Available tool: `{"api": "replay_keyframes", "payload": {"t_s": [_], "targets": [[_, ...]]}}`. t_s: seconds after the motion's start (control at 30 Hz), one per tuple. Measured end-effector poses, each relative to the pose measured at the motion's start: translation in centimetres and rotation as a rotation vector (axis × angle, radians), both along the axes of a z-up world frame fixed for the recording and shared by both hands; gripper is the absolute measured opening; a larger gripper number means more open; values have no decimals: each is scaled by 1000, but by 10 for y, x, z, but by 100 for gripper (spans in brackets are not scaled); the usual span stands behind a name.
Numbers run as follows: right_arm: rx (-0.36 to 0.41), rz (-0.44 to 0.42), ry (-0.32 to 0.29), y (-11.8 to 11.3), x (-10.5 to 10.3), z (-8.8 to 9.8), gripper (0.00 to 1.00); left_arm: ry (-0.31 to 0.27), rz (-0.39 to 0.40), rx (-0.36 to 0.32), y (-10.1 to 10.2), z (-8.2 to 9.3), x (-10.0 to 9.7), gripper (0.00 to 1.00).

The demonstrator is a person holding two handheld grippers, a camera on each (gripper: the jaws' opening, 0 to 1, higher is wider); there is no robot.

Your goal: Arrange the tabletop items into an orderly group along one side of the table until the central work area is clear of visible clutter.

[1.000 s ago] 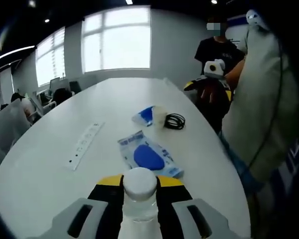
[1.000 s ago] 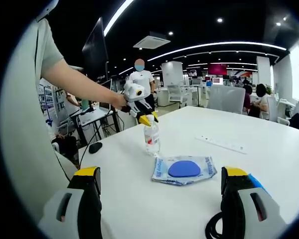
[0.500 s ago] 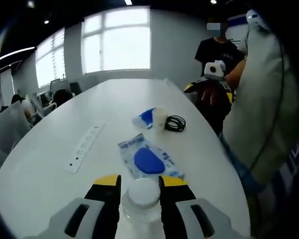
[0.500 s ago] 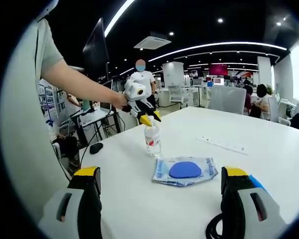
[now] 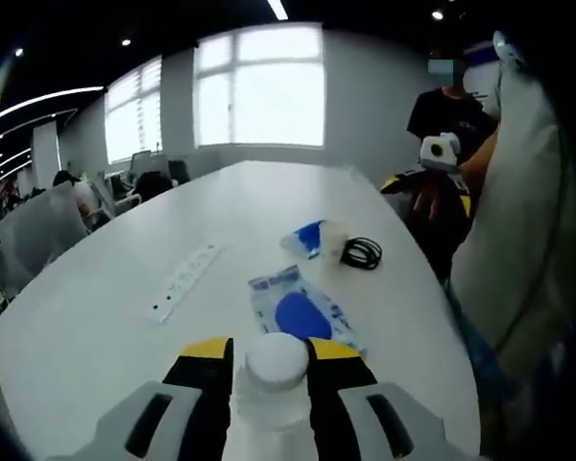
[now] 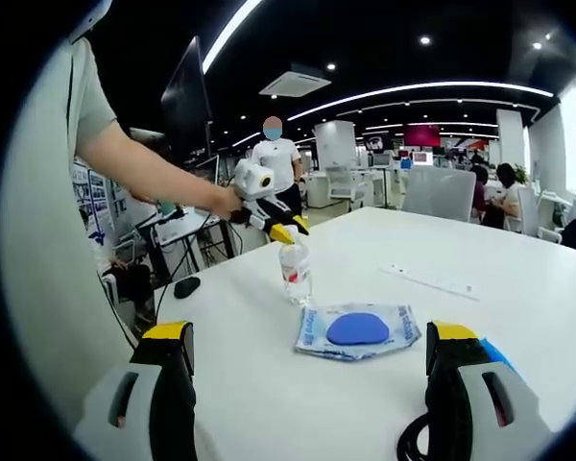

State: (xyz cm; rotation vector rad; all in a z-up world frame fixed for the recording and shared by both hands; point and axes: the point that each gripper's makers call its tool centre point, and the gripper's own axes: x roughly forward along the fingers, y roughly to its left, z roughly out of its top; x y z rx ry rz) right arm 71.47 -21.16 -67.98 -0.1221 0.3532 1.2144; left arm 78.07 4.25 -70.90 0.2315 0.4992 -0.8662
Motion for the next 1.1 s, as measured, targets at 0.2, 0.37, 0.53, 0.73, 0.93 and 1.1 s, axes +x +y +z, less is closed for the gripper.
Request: {"api": "replay_keyframes", "payload": {"t_s": [0.2,0.37,0.53,0.73,0.93,1.1], "targets": [[1,6,-1,1,0,0,97,-16,76,-31,7,-1,-1,27],[2,8,-2,2,0,0,97,-20,93,-48,5,-2,-3,22],[3,10,-2,3,-1,1,97,-25,102,-51,5,-3,-2,21],[4,7,-2,2,-2,1,97,-21,67,-46,4,-3,-2,20],[1,3,-1,1,-4,0,97,-8,14,-34,1,-3,-3,20],[-1,0,-1,0,-4,0,97,4,-30,-21,-1,-3,-3,20]]}}
